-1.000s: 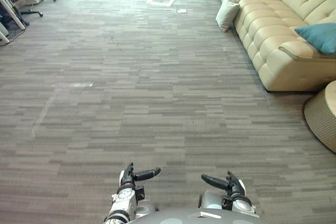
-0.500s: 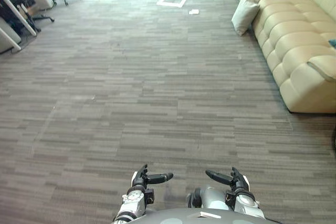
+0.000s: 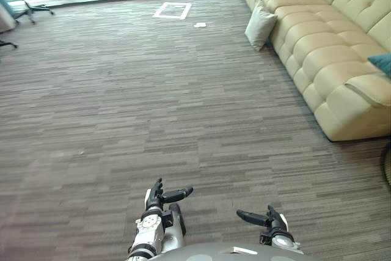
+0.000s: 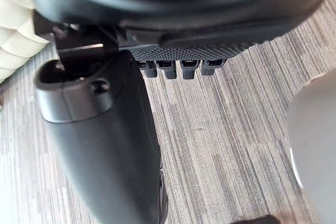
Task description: Pick up cushions and gather them together orderly.
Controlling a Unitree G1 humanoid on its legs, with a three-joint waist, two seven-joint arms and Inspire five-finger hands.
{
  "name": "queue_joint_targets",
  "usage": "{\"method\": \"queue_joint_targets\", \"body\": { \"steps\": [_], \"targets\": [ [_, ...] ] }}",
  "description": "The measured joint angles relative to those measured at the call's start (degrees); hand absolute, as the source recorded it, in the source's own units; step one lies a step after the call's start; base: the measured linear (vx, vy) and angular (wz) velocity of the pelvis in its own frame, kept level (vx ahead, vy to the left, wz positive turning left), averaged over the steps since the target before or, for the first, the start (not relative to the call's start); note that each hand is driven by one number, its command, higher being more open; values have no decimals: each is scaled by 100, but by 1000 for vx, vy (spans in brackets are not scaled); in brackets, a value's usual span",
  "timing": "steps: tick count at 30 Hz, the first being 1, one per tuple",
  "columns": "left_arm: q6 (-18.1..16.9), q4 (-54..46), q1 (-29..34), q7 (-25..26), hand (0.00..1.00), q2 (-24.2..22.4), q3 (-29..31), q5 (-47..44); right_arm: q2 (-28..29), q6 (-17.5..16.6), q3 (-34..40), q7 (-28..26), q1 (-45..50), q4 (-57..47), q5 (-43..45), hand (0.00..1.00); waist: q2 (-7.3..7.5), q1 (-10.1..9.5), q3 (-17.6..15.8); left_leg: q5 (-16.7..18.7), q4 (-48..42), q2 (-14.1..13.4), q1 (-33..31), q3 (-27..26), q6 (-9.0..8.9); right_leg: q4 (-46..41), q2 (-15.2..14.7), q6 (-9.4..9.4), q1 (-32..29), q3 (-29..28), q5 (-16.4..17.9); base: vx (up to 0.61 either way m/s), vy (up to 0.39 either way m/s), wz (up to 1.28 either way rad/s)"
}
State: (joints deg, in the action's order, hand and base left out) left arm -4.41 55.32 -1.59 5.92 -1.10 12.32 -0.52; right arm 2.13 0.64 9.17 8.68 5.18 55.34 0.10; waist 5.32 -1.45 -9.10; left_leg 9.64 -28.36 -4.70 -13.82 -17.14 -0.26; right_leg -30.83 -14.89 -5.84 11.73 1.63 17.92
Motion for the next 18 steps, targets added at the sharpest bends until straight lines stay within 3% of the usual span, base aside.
{"method": "queue_joint_targets", "body": {
  "steps": [2, 3, 5, 6, 8, 10, 11, 12, 13, 15, 16, 17, 18],
  "targets": [
    [91, 258, -109, 56, 100, 77, -15, -13, -67, -30, 40, -128, -9, -97, -47, 100, 17, 15, -75, 355, 217, 286, 637, -60, 112, -2483, -270, -48, -1104, -329, -839, 635, 353, 6],
    [114, 287, -108, 74, 100, 90, -16, -22, -74, -40, 57, -127, -13, -119, -45, 100, 28, 17, -81, 394, 287, 315, 796, -68, 125, -2768, -293, -33, -1254, -319, -826, 519, 246, -14],
    [131, 359, -35, 129, 100, 108, -51, -32, -159, -139, 92, -115, -6, -275, -49, 100, -141, 47, -140, 474, 956, 357, 1734, -120, 107, -3473, -209, 153, -2089, 92, -655, 552, 157, -21],
    [122, 358, 7, 128, 100, 114, -88, -48, -172, -169, 93, -109, -6, -331, -54, 100, -174, 67, -140, 473, 1161, 345, 1961, -118, 106, -3421, -148, 175, -2357, 290, -567, 591, 107, -5],
    [131, 414, 26, 122, 100, 137, -136, -125, -183, -221, 97, -103, -70, -396, -53, 100, -216, 113, -193, 484, 1543, 288, 2423, -109, 73, -2924, -8, 390, -2904, 817, -349, 395, -12, 8],
    [133, 508, 25, 112, 100, 136, -267, -146, -196, -216, 99, -97, -148, -402, -51, 100, -212, 189, -215, 489, 1940, 212, 2905, -116, 65, -1442, 273, 455, -3291, 1293, -364, 499, -82, 18],
    [130, 519, 25, 99, 100, 117, -303, -146, -197, -213, 107, -96, -164, -402, -47, 100, -196, 200, -223, 516, 2071, 198, 3061, -101, 24, -758, 394, 422, -3362, 1292, -517, 630, -213, 38],
    [128, 538, 20, 72, 100, 65, -308, -133, -202, -199, 145, -108, -198, -406, 4, 100, -212, 239, -262, 621, 2180, 142, 3285, -18, -120, -329, 558, 709, -3330, 1176, -1192, 653, -236, 36],
    [121, 627, -44, 6, 100, -44, -302, -112, -273, -198, 163, -104, -330, -338, -43, 100, -369, 181, -286, 575, 2235, 67, 3379, 125, -180, -548, 654, 929, -3260, 1257, -976, 665, -257, 30],
    [109, 605, -46, -76, 100, -145, -309, -106, -276, -201, 241, -98, -354, -333, -84, 100, -399, 207, -327, 371, 2209, 86, 3428, 213, -206, -899, 560, 961, -3294, 1233, -705, 466, -188, 27],
    [110, 617, -55, -87, 100, -212, -305, -106, -260, -179, 335, -102, -361, -326, -73, 100, -412, 225, -318, 214, 2184, 93, 3525, 256, -393, -1180, 465, 974, -3249, 1268, -362, 593, -252, 39],
    [115, 628, -48, -125, 100, -212, -305, -107, -263, -179, 322, -103, -361, -328, -105, 100, -463, 245, -299, 198, 1946, 10, 3508, 375, -414, -1219, 467, 959, -3100, 1363, -21, 585, -243, 32],
    [117, 627, -41, -121, 100, -216, -278, -108, -254, -164, 331, -103, -358, -322, -105, 100, -495, 249, -283, 194, 1673, -73, 3427, 475, -423, -1178, 493, 944, -2977, 1434, 93, 529, -243, 46]
  ]
}}
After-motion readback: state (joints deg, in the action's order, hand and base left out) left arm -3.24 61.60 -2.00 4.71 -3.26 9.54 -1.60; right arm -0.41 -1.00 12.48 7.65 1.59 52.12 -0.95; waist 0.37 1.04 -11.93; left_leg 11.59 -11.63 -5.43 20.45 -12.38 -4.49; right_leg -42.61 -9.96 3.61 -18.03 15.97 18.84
